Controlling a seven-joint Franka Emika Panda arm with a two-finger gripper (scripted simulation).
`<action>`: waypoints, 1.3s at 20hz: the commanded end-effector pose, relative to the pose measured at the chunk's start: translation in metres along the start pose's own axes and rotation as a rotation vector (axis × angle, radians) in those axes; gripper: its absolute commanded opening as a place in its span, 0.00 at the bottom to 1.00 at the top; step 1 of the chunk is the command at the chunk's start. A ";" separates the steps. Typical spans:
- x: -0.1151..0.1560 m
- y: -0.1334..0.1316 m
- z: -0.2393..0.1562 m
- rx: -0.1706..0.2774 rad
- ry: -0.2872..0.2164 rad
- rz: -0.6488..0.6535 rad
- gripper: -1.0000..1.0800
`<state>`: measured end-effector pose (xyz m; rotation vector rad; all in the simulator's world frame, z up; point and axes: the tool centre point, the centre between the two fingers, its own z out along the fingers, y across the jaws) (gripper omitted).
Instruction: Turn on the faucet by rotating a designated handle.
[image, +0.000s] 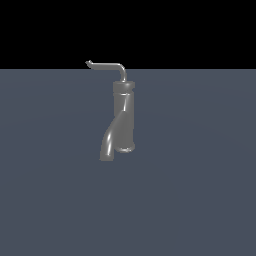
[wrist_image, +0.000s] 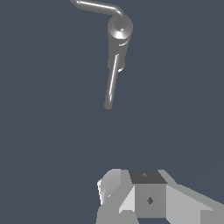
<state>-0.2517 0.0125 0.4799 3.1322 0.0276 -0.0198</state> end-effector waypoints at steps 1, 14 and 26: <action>0.000 0.000 0.000 0.000 0.000 0.000 0.00; 0.006 0.005 0.001 0.026 -0.006 -0.003 0.00; 0.027 0.002 0.002 0.052 -0.011 0.093 0.00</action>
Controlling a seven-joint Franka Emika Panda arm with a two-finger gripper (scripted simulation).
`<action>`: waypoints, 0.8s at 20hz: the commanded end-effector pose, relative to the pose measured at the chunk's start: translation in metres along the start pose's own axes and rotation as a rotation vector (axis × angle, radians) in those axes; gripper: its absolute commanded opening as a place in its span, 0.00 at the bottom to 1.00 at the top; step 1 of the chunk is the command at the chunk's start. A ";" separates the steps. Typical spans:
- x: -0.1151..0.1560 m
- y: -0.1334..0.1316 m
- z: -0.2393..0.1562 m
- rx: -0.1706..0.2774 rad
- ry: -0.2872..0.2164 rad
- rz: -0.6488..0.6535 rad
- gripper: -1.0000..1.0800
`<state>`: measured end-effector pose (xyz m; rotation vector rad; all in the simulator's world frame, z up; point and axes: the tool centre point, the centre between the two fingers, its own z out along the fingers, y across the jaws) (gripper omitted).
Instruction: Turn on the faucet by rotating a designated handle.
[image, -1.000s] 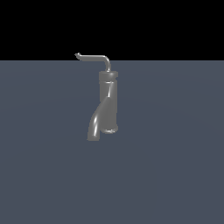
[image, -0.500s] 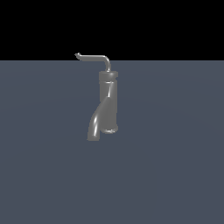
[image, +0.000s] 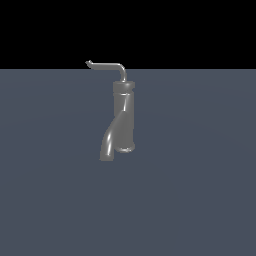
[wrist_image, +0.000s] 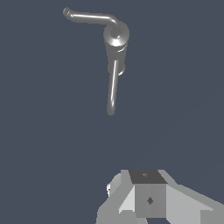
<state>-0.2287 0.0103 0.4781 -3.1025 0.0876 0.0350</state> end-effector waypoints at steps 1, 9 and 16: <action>0.007 -0.002 0.001 0.009 -0.002 0.034 0.00; 0.042 -0.010 0.006 0.044 -0.015 0.200 0.00; 0.078 -0.018 0.016 0.068 -0.032 0.375 0.00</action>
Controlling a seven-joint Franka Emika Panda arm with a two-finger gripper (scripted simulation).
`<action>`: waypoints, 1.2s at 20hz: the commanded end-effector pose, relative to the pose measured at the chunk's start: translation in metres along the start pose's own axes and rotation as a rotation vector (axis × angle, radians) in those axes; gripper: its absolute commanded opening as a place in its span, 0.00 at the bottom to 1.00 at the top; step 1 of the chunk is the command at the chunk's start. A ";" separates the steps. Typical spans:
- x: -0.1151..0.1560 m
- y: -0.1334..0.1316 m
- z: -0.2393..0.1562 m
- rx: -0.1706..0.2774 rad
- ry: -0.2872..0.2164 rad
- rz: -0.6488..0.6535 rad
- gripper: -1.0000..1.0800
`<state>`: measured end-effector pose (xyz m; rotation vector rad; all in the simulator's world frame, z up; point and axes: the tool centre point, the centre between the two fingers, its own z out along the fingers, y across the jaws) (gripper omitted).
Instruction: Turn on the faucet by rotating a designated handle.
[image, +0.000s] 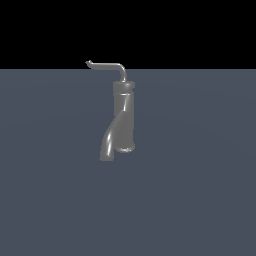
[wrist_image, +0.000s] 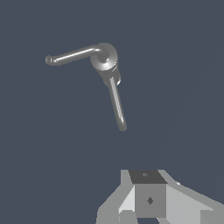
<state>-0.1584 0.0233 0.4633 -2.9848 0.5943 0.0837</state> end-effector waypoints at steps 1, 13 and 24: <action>0.011 -0.007 0.004 0.007 -0.006 0.065 0.00; 0.064 -0.041 0.031 0.019 -0.024 0.377 0.00; 0.110 -0.071 0.064 0.008 -0.020 0.667 0.00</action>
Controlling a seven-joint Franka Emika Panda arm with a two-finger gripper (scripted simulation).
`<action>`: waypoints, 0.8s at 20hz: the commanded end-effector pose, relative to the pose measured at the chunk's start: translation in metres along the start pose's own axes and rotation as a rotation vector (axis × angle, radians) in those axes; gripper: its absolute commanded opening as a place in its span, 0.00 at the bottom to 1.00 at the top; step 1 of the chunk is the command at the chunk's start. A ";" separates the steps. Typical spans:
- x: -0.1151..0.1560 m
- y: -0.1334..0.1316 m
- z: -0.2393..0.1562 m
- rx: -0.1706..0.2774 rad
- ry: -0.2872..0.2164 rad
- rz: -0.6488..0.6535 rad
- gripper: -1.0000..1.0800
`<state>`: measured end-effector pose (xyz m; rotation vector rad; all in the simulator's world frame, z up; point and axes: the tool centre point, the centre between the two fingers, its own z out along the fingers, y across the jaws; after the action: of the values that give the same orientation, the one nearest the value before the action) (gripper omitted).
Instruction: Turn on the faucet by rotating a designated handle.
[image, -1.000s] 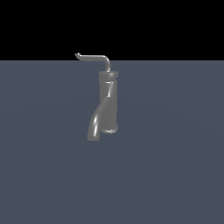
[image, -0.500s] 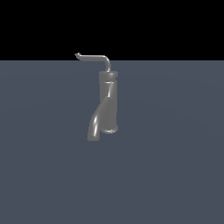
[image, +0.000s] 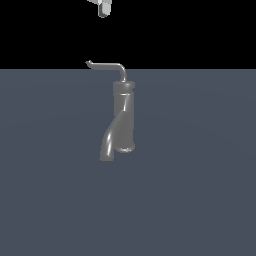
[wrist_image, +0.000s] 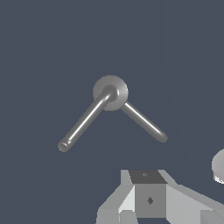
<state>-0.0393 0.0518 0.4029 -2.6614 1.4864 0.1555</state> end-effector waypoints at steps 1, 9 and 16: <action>0.004 -0.012 0.008 -0.001 0.005 0.067 0.00; 0.016 -0.047 0.036 -0.005 0.031 0.276 0.00; 0.025 -0.077 0.063 -0.002 0.067 0.454 0.00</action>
<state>0.0303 0.0758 0.3455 -2.3414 2.0395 0.1076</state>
